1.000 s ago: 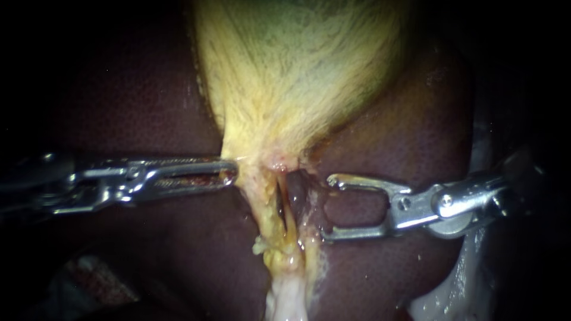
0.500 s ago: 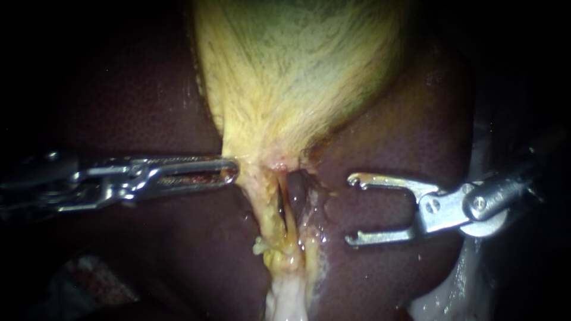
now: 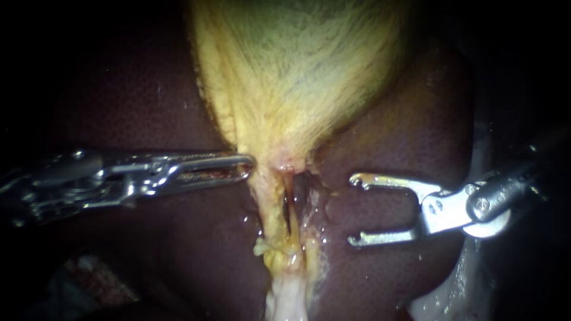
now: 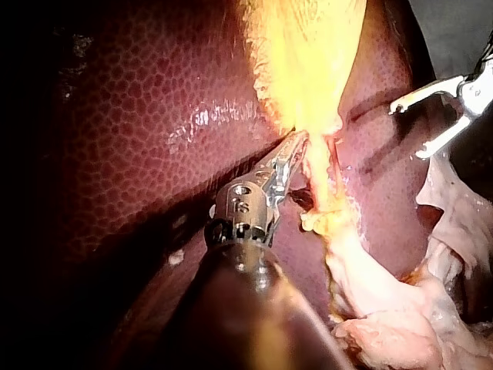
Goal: Going back first clip left tube
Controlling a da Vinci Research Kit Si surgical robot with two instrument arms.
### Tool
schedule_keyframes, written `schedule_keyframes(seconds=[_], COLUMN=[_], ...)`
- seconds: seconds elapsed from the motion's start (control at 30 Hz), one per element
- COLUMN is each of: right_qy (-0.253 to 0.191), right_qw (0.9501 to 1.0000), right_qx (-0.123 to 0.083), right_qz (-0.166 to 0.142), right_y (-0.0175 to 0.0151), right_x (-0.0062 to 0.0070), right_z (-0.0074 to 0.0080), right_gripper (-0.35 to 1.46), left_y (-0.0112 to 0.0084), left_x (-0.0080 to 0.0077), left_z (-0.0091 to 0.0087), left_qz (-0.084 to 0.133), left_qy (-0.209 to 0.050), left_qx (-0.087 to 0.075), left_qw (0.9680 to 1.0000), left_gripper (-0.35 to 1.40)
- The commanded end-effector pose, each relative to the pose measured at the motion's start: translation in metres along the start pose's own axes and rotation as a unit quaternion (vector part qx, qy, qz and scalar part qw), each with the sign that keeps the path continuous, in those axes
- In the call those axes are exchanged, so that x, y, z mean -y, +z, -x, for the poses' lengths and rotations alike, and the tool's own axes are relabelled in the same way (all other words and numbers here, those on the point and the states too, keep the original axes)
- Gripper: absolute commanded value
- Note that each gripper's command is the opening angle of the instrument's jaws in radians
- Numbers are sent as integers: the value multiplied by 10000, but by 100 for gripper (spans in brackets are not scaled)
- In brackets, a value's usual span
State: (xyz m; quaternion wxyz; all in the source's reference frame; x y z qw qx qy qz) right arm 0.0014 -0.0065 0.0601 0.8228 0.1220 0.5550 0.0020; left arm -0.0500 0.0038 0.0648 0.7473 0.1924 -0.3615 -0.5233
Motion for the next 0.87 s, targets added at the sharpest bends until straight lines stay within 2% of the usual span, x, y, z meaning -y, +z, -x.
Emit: schedule_keyframes(seconds=[0.03,0.17,0.87], right_qy=[1,1,-4], right_qw=[10000,10000,10000], right_qx=[-2,-2,-13], right_qz=[3,2,-25], right_y=[0,-1,0], right_x=[0,0,1], right_z=[0,0,1], right_gripper=[60,60,60], left_y=[5,15,14], left_x=[1,7,9], left_z=[-1,-5,-5], left_qz=[-12,-34,-40], left_qy=[9,25,26], left_qx=[-38,-76,-95], left_qw=[10000,10000,9999], left_gripper=[-15,-15,-15])
